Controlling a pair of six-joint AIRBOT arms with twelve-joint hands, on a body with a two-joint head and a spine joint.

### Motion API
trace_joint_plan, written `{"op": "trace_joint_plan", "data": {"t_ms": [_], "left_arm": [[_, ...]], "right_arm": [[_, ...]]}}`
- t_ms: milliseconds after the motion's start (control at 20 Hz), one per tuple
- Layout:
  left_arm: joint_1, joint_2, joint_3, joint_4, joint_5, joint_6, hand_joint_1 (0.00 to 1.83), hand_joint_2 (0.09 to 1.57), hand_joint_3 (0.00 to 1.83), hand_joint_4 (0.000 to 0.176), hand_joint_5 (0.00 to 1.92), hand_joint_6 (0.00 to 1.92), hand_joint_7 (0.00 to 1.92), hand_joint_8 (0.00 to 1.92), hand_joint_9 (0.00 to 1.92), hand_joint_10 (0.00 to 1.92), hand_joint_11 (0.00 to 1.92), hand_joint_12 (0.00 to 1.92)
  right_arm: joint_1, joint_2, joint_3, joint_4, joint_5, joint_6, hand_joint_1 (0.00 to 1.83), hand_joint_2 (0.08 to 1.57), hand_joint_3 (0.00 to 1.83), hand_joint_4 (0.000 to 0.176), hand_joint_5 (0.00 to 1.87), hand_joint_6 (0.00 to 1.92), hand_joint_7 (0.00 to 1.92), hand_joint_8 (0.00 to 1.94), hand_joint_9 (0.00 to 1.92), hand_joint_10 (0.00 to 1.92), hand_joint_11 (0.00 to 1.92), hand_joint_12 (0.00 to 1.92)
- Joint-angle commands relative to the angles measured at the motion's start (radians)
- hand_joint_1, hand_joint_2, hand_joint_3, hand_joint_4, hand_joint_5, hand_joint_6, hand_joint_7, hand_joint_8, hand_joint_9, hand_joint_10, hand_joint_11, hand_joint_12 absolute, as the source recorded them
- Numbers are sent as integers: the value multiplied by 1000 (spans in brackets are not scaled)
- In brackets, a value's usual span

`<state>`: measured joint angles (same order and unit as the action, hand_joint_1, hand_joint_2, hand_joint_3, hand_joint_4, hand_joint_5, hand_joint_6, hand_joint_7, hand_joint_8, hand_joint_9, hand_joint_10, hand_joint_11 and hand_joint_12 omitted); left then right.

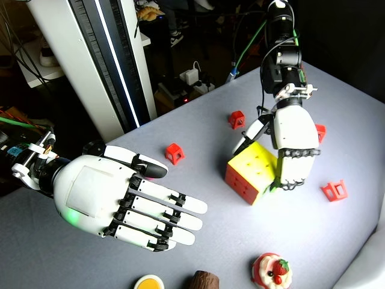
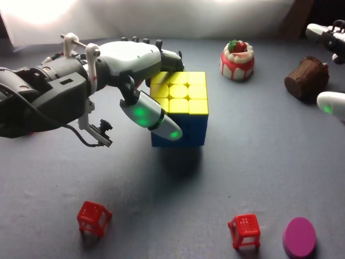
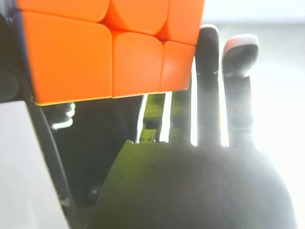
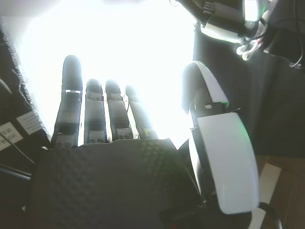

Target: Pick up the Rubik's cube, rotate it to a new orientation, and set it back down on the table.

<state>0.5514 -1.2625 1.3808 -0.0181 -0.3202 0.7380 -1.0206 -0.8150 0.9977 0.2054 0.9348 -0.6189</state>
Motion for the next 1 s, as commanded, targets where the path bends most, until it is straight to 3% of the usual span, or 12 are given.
{"op": "trace_joint_plan", "data": {"t_ms": [0,50,100,250,450,500,550,600,700,800,850,950], "left_arm": [[-21,9,-8,-7,-172,-13,878,965,858,0,649,1846,944,1919,1008,1921,1093,1921],[-23,20,-20,5,-195,-14,879,887,989,38,694,1859,946,1921,1016,1921,1134,1921],[-24,31,-34,21,-218,-18,953,790,1190,0,765,1899,1064,1921,1162,1921,1263,1921],[-27,50,-56,54,-267,-38,1000,910,709,0,1084,1920,1086,1921,1126,1921,1229,1921],[-24,82,-90,96,-353,-57,1144,913,612,0,859,1905,883,1921,908,1921,1045,1921],[-22,91,-99,106,-376,-62,1405,968,337,0,901,1920,969,1921,1033,1921,1141,1921],[-20,98,-106,112,-392,-64,1418,929,417,0,937,1921,1033,1921,1113,1921,1214,1921],[-18,107,-115,123,-410,-65,1204,765,1075,0,817,1850,881,1871,1023,1921,1092,1921],[-20,122,-131,143,-448,-66,1171,675,1343,1,830,1832,895,1911,1088,1921,1197,1921],[-30,135,-143,161,-477,-66,1349,588,1441,0,832,1871,934,1829,1014,1921,1163,1921],[-34,139,-146,167,-485,-66,1172,794,1025,0,709,1705,854,1718,922,1921,1012,1921],[-37,151,-160,190,-517,-66,1166,860,870,0,673,1657,846,1630,881,1889,964,1921]], "right_arm": [[8,1,5,-6,141,6,505,1358,1,0,0,0,0,0,0,0,0,818],[8,1,6,-19,156,6,494,1358,1,0,0,0,0,0,0,0,0,536],[8,1,7,-33,169,6,280,1390,9,0,0,0,0,0,0,0,0,20],[8,0,15,-59,208,6,181,1457,34,0,0,0,0,0,0,0,3,2],[9,-21,47,-87,275,6,0,1461,19,0,0,0,0,0,3,1,0,0],[9,-38,70,-94,291,6,27,1390,0,0,0,0,0,0,24,10,0,0],[9,-52,87,-97,300,6,60,1362,0,0,0,0,0,0,17,8,0,0],[9,-70,105,-101,306,6,11,1357,0,0,0,0,0,0,13,6,10,6],[11,-104,142,-104,316,6,0,1380,0,0,3,1,4,2,10,5,0,0],[22,-131,170,-110,317,6,0,1383,0,0,11,5,6,2,14,6,0,0],[27,-139,178,-112,316,6,58,1387,0,0,10,4,1,0,14,6,12,7],[40,-163,204,-119,316,6,207,1347,0,0,22,8,0,0,34,15,31,31]]}}
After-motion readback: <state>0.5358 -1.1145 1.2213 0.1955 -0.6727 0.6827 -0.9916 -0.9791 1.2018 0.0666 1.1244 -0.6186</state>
